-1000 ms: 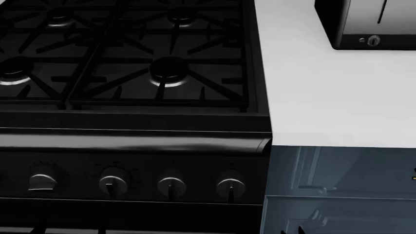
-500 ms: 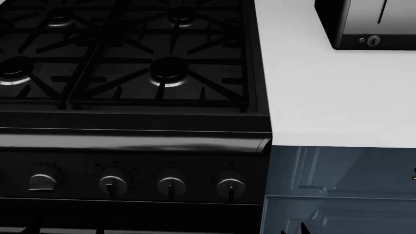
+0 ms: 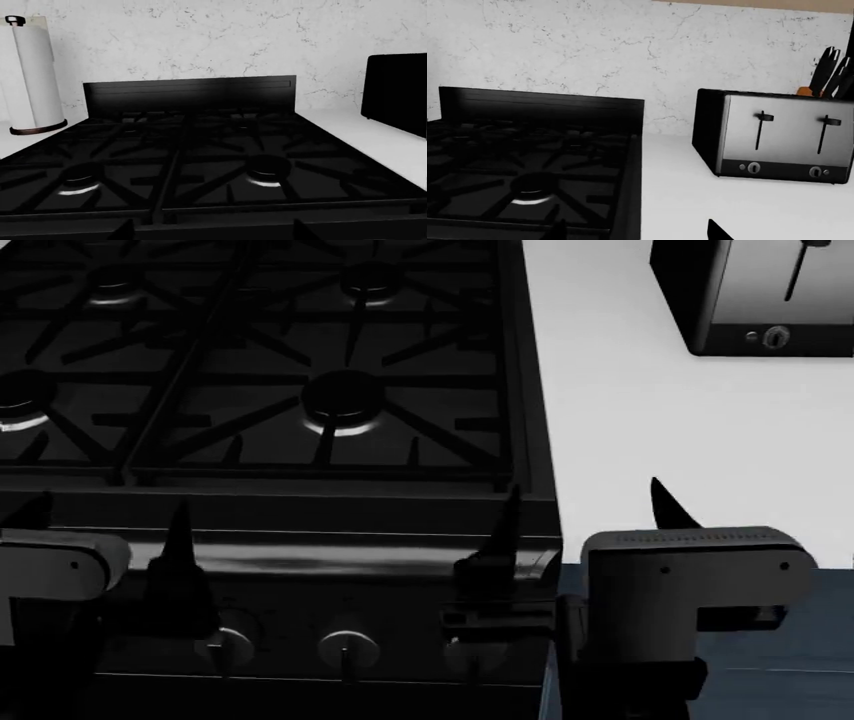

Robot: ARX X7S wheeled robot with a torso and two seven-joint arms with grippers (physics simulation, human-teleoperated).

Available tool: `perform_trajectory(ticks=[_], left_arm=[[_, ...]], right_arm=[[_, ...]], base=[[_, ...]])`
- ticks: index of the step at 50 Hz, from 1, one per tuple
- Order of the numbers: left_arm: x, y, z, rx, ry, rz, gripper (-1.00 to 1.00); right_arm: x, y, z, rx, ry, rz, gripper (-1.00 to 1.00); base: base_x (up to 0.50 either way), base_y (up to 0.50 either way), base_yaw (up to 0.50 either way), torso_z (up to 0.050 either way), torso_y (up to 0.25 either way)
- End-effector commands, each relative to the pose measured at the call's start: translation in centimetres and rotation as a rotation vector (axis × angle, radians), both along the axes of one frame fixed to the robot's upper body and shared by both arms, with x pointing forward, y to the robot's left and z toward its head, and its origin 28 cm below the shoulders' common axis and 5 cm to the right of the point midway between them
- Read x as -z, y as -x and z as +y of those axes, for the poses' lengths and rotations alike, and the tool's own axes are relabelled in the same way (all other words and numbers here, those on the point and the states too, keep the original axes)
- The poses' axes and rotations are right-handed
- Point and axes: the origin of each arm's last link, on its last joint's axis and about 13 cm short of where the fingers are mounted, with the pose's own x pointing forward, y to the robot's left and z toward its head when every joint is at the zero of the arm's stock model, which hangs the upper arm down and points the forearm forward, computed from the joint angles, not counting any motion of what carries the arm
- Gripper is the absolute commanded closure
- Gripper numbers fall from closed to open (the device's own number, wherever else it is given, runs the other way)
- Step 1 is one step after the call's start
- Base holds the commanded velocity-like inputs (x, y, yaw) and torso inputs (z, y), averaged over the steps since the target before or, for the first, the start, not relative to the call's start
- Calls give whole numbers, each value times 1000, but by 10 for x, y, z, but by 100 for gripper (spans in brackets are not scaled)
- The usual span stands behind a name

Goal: Press the start button on the microwave

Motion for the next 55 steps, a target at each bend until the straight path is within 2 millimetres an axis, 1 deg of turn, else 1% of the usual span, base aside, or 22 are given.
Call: perform_trajectory(ticks=[1, 19, 35, 43, 53, 55], left_arm=[[-48, -19, 0, 11, 12, -7, -100], [-47, -18, 0, 5, 17, -3, -100], [-48, -16, 1, 4, 23, 5, -100], [-46, -16, 1, 5, 22, 7, -100], [-43, -15, 0, 7, 22, 10, -100], [-43, -15, 0, 6, 27, 10, -100]], right_arm=[[-56, -8, -3, -55, 6, -39, -100], [-55, -7, -1, -75, -18, -48, -100], [-57, -2, 1, -116, -20, -61, -100], [-55, -3, 1, -104, -8, -52, -100], [-52, -2, 0, -88, 1, -39, -100], [-52, 0, -1, -86, -21, -61, -100]], base=[[488, 117, 0, 0, 0], [497, 148, 0, 0, 0], [455, -191, 0, 0, 1], [491, 18, 0, 0, 0], [19, 46, 0, 0, 1], [43, 234, 0, 0, 0]])
